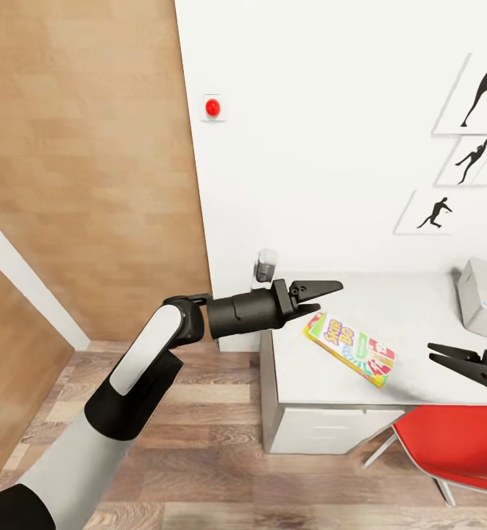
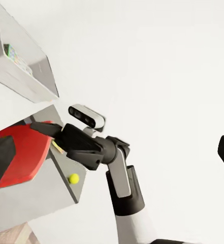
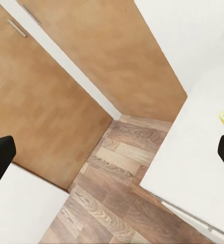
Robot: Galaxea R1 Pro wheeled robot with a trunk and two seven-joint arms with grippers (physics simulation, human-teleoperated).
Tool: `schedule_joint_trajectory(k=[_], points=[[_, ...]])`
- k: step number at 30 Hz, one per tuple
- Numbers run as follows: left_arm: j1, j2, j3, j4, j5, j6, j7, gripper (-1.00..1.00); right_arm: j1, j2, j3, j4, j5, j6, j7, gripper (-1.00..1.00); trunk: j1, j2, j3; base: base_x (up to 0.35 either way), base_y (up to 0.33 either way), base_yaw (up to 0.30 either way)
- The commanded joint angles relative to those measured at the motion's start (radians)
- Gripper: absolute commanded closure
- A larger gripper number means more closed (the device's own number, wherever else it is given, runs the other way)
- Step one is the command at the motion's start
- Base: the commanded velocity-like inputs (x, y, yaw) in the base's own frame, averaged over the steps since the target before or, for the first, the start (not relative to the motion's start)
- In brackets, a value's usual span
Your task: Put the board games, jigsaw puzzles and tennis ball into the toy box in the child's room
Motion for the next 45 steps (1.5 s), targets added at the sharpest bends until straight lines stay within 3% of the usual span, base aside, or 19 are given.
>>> schedule_joint_trajectory(k=[1,3,8,13,16,19,22,24,25,27,28,31,34,39,42,45], points=[[0.005,0.01,0.012,-0.001,0.009,0.002,0.009,-1.0,-0.002,0.009,0.0,0.001,-0.003,0.006,-0.013,-1.0,0.001,-0.002,-0.002,0.018,0.014,-0.002],[0.022,0.034,0.042,0.0,0.008,0.003,0.007,-1.0,-0.005,0.027,0.001,0.006,-0.003,0.006,-0.036,-1.0,0.001,-0.002,-0.002,0.013,0.01,-0.001],[0.045,0.062,0.082,0.0,0.007,0.003,0.005,-1.0,-0.007,0.039,0.003,0.013,-0.002,0.007,-0.052,-1.0,0.001,-0.002,-0.002,0.009,0.007,-0.001],[0.097,0.127,0.179,0.0,0.006,0.005,0.001,-1.0,-0.014,0.052,0.025,0.037,0.002,0.022,-0.079,-1.0,0.001,-0.002,-0.002,0.005,0.004,0.0],[0.11,0.141,0.202,0.0,0.006,0.005,0.001,-1.0,-0.018,0.054,0.03,0.047,0.003,0.029,-0.092,-1.0,0.001,-0.002,-0.002,0.003,0.002,0.0],[0.154,0.178,0.262,-0.001,0.006,0.006,0.004,-1.0,-0.046,0.057,0.04,0.084,0.005,0.055,-0.157,-1.0,0.001,-0.002,-0.002,0.002,0.001,0.0],[0.17,0.191,0.281,-0.001,0.006,0.008,0.003,-1.0,-0.059,0.058,0.043,0.098,0.005,0.065,-0.183,-1.0,0.001,-0.002,-0.002,0.001,0.001,0.0],[0.204,0.223,0.325,-0.001,0.007,0.014,0.001,-1.0,-0.082,0.06,0.048,0.123,0.005,0.09,-0.231,-1.0,0.001,-0.002,-0.002,0.0,0.0,0.0],[0.204,0.223,0.325,-0.001,0.007,0.014,0.001,-1.0,-0.082,0.06,0.048,0.123,0.005,0.09,-0.231,-1.0,0.001,-0.002,-0.002,0.0,0.0,0.0],[0.239,0.252,0.369,-0.002,0.008,0.022,-0.004,-1.0,-0.098,0.061,0.05,0.139,0.005,0.113,-0.267,-1.0,0.001,-0.002,-0.002,0.0,0.0,0.0],[0.239,0.252,0.369,-0.002,0.008,0.022,-0.004,-1.0,-0.098,0.061,0.05,0.139,0.005,0.113,-0.267,-1.0,0.001,-0.002,-0.002,0.0,0.0,0.0],[0.284,0.284,0.427,-0.002,0.008,0.031,-0.017,-1.0,-0.113,0.061,0.052,0.156,0.005,0.133,-0.3,-1.0,0.001,-0.002,-0.002,0.0,0.0,0.0],[0.297,0.291,0.444,-0.002,0.008,0.032,-0.02,-1.0,-0.116,0.061,0.052,0.161,0.005,0.138,-0.306,-1.0,0.001,-0.002,-0.002,0.0,0.0,0.0],[0.363,0.308,0.509,-0.001,0.005,0.035,-0.023,-1.0,-0.124,0.063,0.055,0.183,0.005,0.151,-0.324,-1.0,0.001,-0.002,-0.002,0.0,0.0,0.0],[0.384,0.31,0.524,-0.001,0.005,0.036,-0.025,-1.0,-0.125,0.065,0.058,0.191,0.005,0.153,-0.326,-1.0,0.001,-0.002,-0.002,0.0,0.0,0.0],[0.455,0.312,0.558,-0.001,0.006,0.036,-0.041,-1.0,-0.128,0.077,0.073,0.214,0.005,0.156,-0.331,-1.0,0.001,-0.002,-0.002,0.0,0.0,0.0]])
